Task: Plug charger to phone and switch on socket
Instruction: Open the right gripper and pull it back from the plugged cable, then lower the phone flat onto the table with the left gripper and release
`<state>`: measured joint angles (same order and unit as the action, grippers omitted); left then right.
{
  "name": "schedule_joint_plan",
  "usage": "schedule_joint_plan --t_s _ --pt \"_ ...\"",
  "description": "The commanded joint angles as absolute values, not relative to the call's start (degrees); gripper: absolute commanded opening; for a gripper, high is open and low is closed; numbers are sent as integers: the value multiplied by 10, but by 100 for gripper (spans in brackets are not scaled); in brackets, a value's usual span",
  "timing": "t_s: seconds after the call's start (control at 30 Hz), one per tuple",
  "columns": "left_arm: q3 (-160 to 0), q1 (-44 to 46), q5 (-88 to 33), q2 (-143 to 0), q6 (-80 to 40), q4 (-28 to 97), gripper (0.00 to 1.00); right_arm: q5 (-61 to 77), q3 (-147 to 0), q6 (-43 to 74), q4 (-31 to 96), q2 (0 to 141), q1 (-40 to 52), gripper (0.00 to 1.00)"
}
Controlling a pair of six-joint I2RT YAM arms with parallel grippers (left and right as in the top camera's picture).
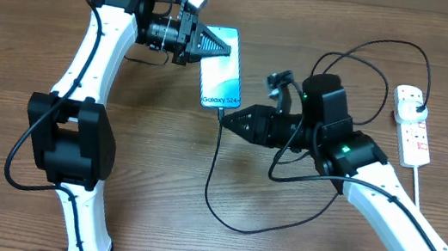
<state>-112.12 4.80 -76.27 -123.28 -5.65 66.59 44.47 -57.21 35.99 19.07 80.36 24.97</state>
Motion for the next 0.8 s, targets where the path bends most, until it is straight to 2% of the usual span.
schedule_joint_plan --t_s 0.0,0.17,0.3,0.77 --pt "-1130 47 -698 -1233 -52 677 4 436 -573 352 204 808 229 43" --pt "-1130 47 -650 -1233 -11 705 4 435 -573 325 243 808 201 52" --pt "-1130 48 -603 -1234 5 725 4 419 -573 325 274 808 179 54" --pt "-1126 48 -447 -1250 15 736 4 292 -573 325 368 808 173 56"
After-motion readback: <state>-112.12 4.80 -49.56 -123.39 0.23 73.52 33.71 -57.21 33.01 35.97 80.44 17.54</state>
